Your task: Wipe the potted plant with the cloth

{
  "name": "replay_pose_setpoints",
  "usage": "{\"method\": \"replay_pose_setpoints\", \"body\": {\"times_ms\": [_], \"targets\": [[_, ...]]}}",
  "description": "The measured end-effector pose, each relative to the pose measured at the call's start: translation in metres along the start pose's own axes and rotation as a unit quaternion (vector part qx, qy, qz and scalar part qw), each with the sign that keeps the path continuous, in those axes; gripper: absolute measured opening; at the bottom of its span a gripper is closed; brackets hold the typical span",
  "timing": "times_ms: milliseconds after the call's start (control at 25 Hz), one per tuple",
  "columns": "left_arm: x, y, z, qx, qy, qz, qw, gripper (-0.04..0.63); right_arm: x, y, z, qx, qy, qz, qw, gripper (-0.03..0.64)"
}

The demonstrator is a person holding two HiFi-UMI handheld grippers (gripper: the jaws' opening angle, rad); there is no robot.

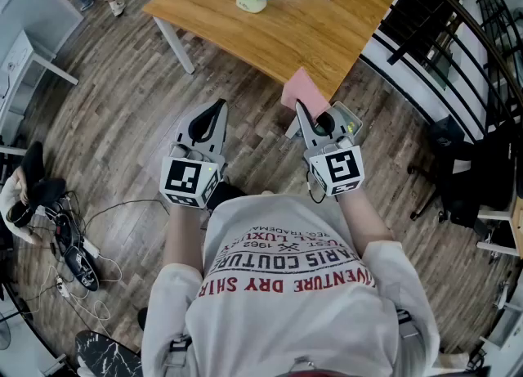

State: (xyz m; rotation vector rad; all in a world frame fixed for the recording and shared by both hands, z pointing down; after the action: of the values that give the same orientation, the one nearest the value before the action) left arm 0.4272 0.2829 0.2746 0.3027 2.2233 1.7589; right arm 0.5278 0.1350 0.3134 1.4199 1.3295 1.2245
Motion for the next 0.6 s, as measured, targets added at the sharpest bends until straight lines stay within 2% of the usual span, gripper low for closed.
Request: {"method": "replay_pose_setpoints", "body": {"times_ms": [280,600], "targets": [[0.005,0.003,-0.006,-0.003,-0.006,0.019,0.9998,0.016,-0.005,0.0,-0.008,-0.003,0.002,-0.007,1.0,0.035],[0.018,0.002,-0.018,0.006,-0.012,0.018,0.9997,0.017,-0.019,0.004,-0.026,0.008,0.019,-0.032,0.999,0.035]]}}
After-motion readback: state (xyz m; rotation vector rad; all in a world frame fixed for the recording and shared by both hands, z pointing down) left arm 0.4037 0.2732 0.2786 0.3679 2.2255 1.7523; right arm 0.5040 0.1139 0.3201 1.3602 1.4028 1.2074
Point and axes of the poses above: the fingertips, and each gripper's own axes: z backward along the fingers, x to its left, y out of its underside, the point moved 3 cm from there along z, backward along the fingers, and after that the axes turned 7 degrees about x, right-handed, at the moved point
